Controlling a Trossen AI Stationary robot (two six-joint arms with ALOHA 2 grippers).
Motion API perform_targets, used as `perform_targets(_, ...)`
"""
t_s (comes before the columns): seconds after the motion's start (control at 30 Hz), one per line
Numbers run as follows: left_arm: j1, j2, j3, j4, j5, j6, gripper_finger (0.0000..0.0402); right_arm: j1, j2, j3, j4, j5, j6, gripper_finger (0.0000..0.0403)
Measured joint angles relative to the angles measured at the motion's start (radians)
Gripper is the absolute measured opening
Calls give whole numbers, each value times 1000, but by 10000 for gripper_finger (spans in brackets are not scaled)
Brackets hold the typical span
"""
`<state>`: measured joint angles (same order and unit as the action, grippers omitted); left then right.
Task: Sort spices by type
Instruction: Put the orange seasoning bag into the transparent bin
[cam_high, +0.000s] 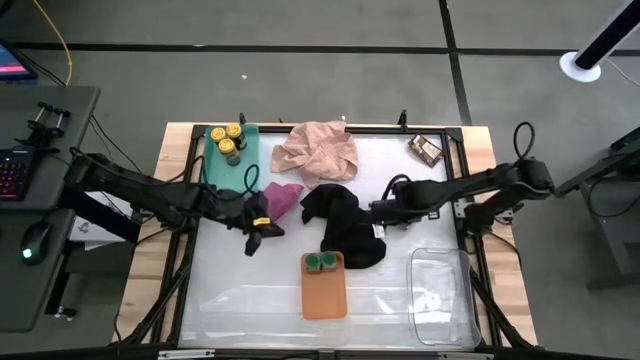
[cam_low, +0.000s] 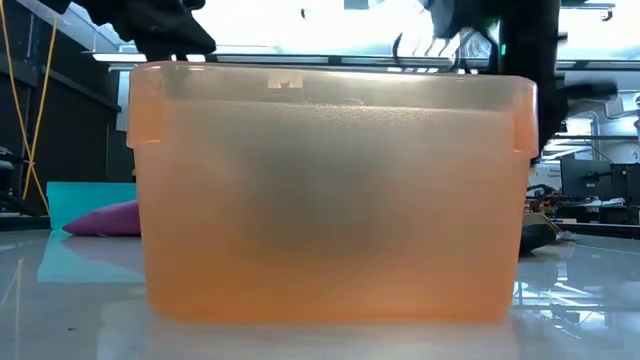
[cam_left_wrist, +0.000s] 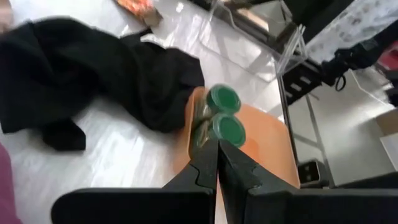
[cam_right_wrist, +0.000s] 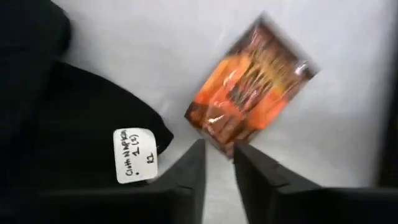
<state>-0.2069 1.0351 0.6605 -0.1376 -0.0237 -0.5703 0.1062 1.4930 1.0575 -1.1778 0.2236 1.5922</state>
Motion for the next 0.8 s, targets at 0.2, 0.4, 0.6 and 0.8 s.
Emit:
perform_targets(0.2,-5,0,0,-16,15,-1,0,-110,-30,-156,235,-72,61,210)
perform_targets(0.4,8,0,0,-16,14,-2,0,-249,-27,-182,214,-103,49,279)
perform_targets(0.6,55,0,0,-16,14,-32,0,-366,-27,-225,268,-123,-27,281)
perform_targets(0.8,106,0,0,-16,12,-115,0,-418,-27,-263,322,-128,-80,273)
